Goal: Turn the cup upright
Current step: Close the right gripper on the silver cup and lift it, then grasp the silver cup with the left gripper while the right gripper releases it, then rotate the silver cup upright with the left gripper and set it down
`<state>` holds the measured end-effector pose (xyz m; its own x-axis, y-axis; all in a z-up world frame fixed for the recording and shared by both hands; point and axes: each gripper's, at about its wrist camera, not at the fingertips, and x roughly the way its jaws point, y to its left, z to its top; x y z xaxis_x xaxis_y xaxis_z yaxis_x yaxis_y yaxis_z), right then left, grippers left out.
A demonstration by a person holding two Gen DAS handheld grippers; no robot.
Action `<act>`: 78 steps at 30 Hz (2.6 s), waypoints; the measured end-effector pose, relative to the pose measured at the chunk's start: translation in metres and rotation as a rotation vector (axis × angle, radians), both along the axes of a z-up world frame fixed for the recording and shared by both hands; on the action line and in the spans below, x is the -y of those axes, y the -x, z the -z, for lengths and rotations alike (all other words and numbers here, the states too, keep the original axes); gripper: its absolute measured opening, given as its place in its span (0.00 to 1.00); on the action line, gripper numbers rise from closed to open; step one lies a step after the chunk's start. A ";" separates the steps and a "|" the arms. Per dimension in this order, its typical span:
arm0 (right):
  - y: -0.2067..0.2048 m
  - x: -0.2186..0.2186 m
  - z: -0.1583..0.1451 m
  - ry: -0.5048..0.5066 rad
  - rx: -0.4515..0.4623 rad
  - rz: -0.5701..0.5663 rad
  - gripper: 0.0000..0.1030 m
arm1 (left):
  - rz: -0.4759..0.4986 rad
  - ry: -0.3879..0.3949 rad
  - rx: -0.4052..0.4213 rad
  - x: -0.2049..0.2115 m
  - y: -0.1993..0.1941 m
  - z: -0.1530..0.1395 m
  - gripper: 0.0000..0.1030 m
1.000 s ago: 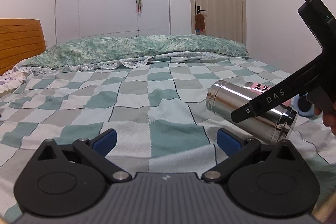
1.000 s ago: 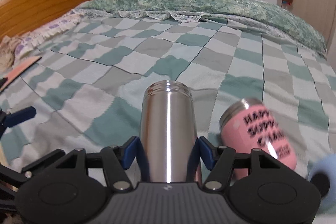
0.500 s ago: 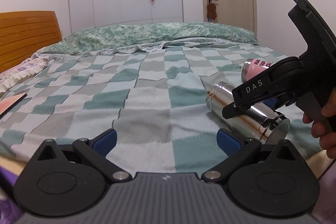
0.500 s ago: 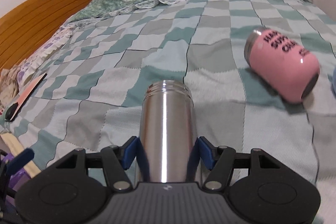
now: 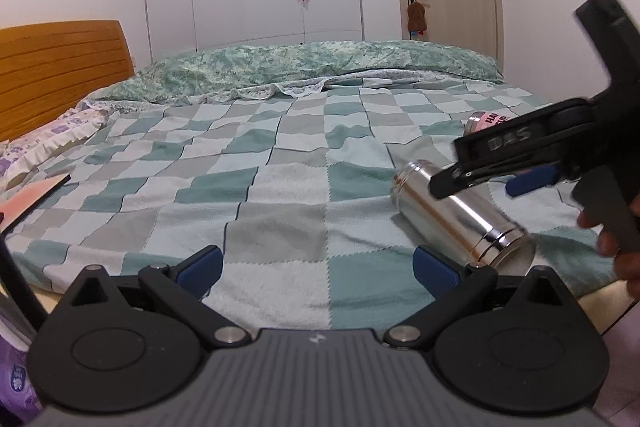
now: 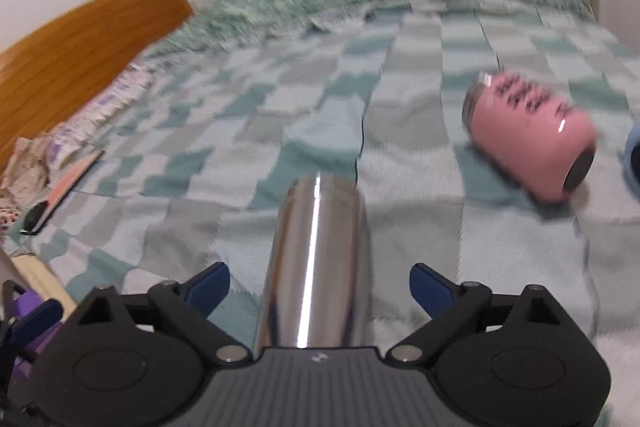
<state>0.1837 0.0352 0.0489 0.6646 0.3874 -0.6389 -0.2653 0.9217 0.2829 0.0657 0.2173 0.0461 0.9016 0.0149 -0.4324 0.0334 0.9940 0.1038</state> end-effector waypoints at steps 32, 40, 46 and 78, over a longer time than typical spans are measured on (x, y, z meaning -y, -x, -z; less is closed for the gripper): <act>-0.043 0.153 0.003 0.166 0.269 -0.280 1.00 | -0.080 -0.097 -0.273 0.133 -0.141 -0.019 1.00; -0.052 0.151 0.008 0.176 0.292 -0.296 1.00 | -0.149 -0.069 -0.395 0.129 -0.170 -0.003 1.00; -0.053 0.148 0.011 0.185 0.293 -0.303 1.00 | -0.186 -0.043 -0.446 0.124 -0.183 0.005 0.99; -0.043 0.151 0.019 0.218 0.272 -0.285 1.00 | -0.021 -0.093 -0.493 0.122 -0.173 0.011 0.61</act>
